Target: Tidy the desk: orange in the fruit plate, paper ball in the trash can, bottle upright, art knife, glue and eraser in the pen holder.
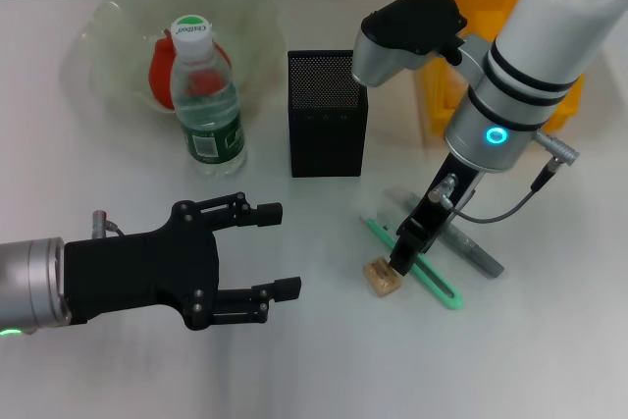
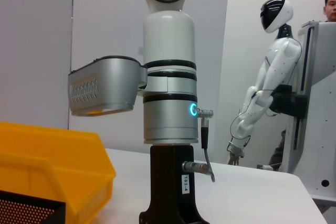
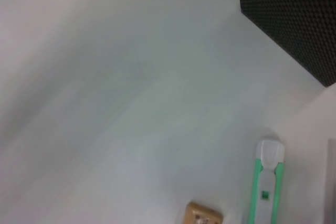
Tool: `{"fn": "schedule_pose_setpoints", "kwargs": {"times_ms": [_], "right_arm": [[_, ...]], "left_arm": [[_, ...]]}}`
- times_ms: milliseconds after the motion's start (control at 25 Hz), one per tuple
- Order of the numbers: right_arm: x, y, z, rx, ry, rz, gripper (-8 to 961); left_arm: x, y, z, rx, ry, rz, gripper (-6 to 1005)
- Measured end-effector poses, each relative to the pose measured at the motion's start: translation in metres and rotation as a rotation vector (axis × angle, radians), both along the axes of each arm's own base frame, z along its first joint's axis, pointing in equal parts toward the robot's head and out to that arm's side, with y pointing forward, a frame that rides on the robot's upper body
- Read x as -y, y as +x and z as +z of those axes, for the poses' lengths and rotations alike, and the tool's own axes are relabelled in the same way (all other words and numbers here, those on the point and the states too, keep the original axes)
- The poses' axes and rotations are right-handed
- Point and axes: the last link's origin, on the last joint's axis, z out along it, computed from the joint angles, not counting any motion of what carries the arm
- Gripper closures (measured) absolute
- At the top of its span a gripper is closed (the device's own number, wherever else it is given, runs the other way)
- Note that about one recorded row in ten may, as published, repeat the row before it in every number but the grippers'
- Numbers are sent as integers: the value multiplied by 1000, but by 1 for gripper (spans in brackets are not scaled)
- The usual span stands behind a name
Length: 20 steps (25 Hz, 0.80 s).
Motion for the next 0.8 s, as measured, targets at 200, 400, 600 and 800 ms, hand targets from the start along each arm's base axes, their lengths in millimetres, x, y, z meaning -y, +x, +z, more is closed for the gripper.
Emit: {"fn": "schedule_pose_setpoints", "kwargs": {"times_ms": [200, 400, 600, 800], "right_arm": [[0, 0, -1, 11, 2, -1, 517], [0, 2, -1, 13, 8, -3, 517], [1, 3, -2, 27, 9, 3, 518], [0, 4, -3, 27, 13, 4, 532]], "left_arm": [[1, -1, -2, 2, -2, 5, 213], [1, -1, -2, 2, 0, 4, 213], [1, -1, -2, 2, 0, 5, 213], [2, -2, -3, 3, -3, 9, 213]]}}
